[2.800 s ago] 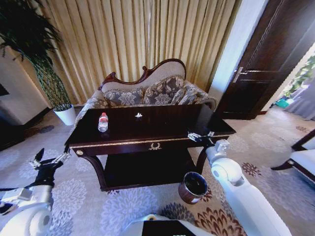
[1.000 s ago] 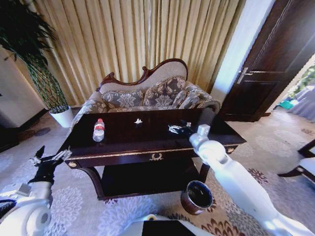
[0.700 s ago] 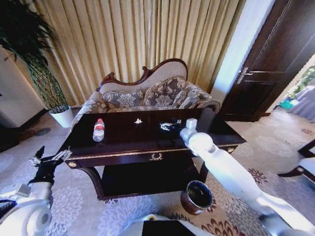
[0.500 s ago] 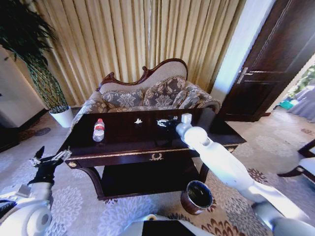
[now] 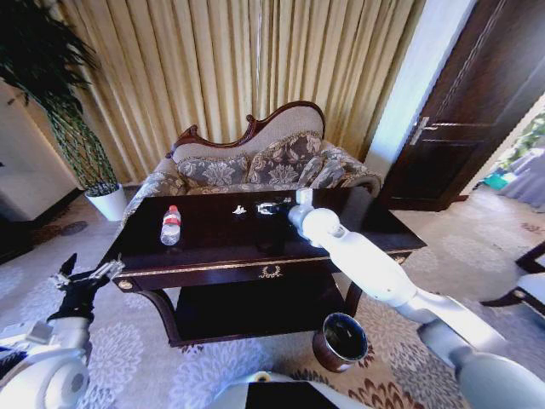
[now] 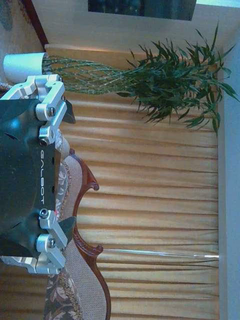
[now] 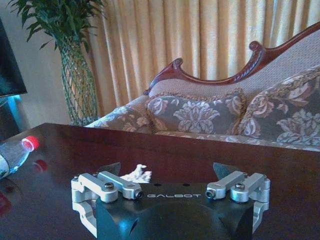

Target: Move to the front of the table and place the trash on the table into the trash bin.

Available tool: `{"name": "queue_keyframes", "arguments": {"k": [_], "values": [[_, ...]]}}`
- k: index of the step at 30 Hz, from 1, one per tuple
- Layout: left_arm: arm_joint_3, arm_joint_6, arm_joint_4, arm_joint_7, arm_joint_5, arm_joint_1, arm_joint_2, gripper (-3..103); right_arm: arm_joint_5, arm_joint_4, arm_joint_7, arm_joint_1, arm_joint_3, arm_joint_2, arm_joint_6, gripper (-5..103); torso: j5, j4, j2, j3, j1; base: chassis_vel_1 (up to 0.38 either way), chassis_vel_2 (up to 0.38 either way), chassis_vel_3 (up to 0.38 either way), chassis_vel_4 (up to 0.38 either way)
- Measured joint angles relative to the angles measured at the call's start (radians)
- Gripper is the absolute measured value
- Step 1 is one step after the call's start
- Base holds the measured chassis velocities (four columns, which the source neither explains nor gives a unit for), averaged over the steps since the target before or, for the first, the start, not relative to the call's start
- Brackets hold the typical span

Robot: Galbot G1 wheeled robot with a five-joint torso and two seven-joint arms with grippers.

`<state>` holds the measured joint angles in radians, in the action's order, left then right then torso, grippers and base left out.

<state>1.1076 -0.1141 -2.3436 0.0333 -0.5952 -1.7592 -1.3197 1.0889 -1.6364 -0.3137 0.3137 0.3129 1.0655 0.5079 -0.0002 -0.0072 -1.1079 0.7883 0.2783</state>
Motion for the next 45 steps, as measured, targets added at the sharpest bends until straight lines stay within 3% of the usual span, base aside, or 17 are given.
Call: {"name": "queue_keyframes", "arguments": {"k": [14, 45], "values": [[0.013, 0.001, 0.002, 0.000, -0.002, -0.009, -0.004, 100, -0.066, 0.183, -0.001, -0.062, 0.083, 0.132, 0.003, 100, 0.0000, 0.0001, 0.000, 0.000, 0.000, 0.000, 0.000, 0.000, 0.000], [0.016, 0.012, 0.008, -0.005, -0.003, -0.014, -0.014, 100, -0.064, 0.327, -0.011, -0.100, 0.102, 0.244, 0.016, 100, 0.0001, 0.0001, 0.000, 0.000, 0.000, 0.000, 0.000, 0.000, 0.000]]}}
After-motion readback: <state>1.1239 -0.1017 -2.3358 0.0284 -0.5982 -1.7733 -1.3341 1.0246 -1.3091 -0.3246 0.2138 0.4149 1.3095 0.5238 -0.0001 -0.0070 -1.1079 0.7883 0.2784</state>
